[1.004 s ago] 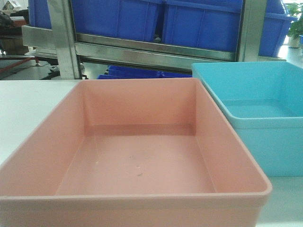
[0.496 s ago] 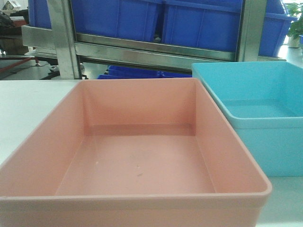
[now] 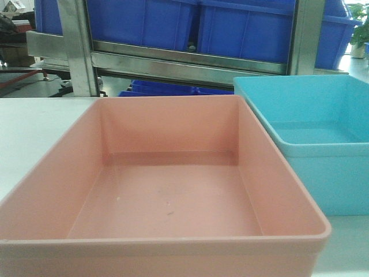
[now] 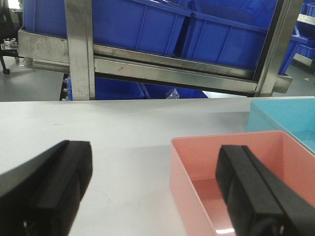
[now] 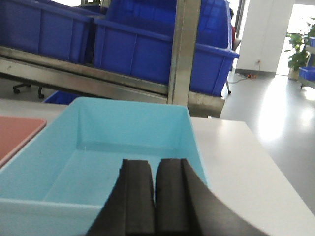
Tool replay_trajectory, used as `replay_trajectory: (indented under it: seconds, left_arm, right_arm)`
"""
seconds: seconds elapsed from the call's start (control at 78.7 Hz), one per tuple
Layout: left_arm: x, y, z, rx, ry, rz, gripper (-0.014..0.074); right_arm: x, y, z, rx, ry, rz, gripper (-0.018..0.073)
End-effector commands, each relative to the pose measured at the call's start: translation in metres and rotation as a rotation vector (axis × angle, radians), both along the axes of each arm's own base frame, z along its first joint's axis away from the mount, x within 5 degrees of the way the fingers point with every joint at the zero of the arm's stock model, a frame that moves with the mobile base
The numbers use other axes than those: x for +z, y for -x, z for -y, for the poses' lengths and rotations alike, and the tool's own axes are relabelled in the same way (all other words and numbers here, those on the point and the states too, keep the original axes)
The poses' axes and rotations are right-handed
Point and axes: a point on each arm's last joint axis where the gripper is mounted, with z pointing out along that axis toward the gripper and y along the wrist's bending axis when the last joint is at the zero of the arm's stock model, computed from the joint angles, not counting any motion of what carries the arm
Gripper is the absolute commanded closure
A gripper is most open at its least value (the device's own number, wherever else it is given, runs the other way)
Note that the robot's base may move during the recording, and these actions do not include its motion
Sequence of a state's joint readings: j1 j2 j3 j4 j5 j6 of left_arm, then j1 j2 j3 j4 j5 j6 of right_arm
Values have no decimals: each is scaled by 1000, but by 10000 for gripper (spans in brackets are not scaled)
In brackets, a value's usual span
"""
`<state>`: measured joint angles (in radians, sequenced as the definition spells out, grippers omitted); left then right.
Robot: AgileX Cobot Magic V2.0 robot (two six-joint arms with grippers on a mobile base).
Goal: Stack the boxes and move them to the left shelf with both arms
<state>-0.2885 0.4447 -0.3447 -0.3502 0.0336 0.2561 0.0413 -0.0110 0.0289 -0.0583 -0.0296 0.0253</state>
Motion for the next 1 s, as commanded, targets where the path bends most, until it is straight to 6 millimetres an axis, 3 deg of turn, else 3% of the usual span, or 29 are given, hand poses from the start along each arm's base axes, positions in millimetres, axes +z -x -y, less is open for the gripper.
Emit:
replay_trajectory:
  seconds: [0.0,0.191,0.33,0.47,0.61,0.801,0.991]
  left_arm:
    - [16,-1,-3,31,37,94,171]
    - [16,-1,-3,31,37,94,171]
    - [16,-1,-3,31,37,94,171]
    - [16,-1,-3,31,37,94,171]
    - [16,-1,-3,31,37,94,171]
    - [16,-1,-3,31,37,94,171]
    - [16,-1,-3,31,37,94,171]
  right_arm:
    - [24,6,-1,5,5,211,510]
    - [28,7,-1,14,-14,235,510]
    - [40,4,0,5,-27,86,510]
    - [64,-6,1,-13,-3,-109,510]
    - [83,-28,0,-17,2,-227,510]
    - [102,-59,-1,-13,-12,-253,510]
    - [112,-92,-3,-19,-42,-354,510]
